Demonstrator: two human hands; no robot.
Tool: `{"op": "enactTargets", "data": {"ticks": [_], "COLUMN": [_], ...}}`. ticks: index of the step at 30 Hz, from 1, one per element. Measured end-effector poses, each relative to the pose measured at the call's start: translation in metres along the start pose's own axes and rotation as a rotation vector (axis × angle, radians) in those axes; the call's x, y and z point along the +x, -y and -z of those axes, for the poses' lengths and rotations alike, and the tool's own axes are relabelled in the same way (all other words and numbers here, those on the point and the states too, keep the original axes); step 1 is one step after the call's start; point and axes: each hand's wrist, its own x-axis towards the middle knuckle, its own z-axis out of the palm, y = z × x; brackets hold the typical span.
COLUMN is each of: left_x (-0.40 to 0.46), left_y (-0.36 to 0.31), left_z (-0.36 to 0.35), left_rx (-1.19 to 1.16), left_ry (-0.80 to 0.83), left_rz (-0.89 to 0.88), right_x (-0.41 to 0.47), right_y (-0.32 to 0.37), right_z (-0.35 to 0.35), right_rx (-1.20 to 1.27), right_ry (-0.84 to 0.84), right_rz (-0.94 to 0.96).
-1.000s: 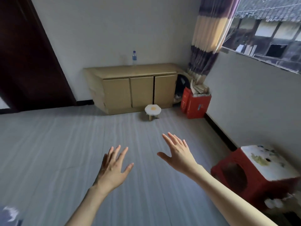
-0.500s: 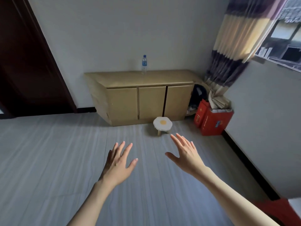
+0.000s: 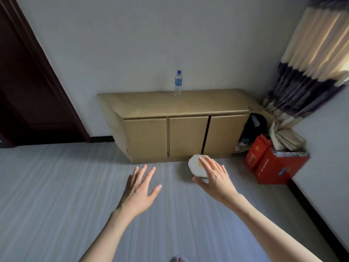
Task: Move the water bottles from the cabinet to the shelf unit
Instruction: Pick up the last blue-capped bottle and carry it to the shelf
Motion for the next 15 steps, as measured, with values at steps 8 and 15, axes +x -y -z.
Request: {"op": "enactTargets", "data": {"ticks": [8, 15], "left_x": [0.157, 0.293], "left_y": [0.01, 0.036], "left_z": [0.024, 0.027], "left_rx": [-0.005, 0.011], "left_ry": [-0.105, -0.072], "left_rz": [-0.02, -0.051], "right_x": [0.168, 0.305], "right_y": [-0.009, -0.026], "right_z": [0.024, 0.022], "right_rx": [-0.01, -0.022], "right_ry": [0.044, 0.045], "right_rz": [0.059, 0.043]}}
